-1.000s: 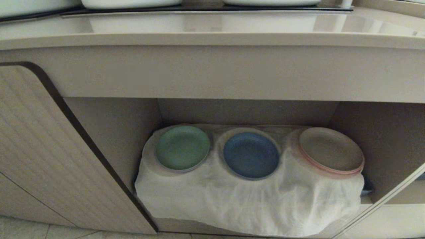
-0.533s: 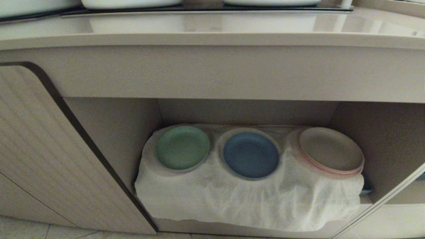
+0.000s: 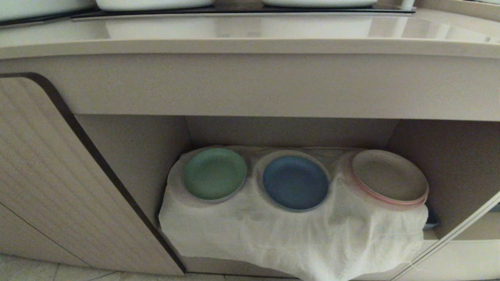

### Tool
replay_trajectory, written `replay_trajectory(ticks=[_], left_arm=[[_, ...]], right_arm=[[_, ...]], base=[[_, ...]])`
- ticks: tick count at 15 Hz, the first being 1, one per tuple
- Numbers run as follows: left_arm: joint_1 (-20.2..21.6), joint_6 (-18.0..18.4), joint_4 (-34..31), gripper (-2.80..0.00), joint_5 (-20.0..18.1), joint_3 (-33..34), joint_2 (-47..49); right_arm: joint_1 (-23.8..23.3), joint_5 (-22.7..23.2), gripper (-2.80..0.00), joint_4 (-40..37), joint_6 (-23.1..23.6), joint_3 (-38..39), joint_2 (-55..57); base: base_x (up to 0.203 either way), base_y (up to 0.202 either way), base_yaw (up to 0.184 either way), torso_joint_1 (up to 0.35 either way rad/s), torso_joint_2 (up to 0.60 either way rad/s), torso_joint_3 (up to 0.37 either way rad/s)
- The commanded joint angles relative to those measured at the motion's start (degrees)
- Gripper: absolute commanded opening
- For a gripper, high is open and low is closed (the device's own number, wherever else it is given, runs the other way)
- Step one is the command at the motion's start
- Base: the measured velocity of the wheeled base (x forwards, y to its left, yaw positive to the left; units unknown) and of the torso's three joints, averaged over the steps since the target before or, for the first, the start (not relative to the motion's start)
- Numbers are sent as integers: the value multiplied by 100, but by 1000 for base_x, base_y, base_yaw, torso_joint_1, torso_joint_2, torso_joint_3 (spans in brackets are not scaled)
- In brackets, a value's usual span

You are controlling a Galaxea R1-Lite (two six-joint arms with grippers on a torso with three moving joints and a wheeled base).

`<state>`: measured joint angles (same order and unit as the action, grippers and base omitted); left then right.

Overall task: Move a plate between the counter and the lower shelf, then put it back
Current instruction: Pick up the plate in the cupboard

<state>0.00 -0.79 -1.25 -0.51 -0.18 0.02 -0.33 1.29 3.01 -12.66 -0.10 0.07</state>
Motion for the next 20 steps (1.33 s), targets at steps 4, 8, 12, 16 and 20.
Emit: replay_trajectory(ticks=[4, 8, 12, 16, 20], left_arm=[[0, -7, 2, -280, -1, 1, -2], [0, 0, 2, -280, -1, 1, -2], [0, -9, 2, -280, -1, 1, -2], [0, 0, 2, -280, -1, 1, -2], [0, 0, 2, -280, -1, 1, -2]], right_arm=[[-2, -50, -280, -55, -316, 1, -7], [-2, -50, -280, -55, -459, 1, -7], [-2, -41, -280, -72, -784, 1, -7], [-2, -41, -280, -64, -808, 1, -7], [-2, -50, -280, -55, -799, 1, -7]], base=[[0, 0, 0, 0, 0, 0], [0, 0, 0, 0, 0, 0], [0, 0, 0, 0, 0, 0], [0, 0, 0, 0, 0, 0], [0, 0, 0, 0, 0, 0]])
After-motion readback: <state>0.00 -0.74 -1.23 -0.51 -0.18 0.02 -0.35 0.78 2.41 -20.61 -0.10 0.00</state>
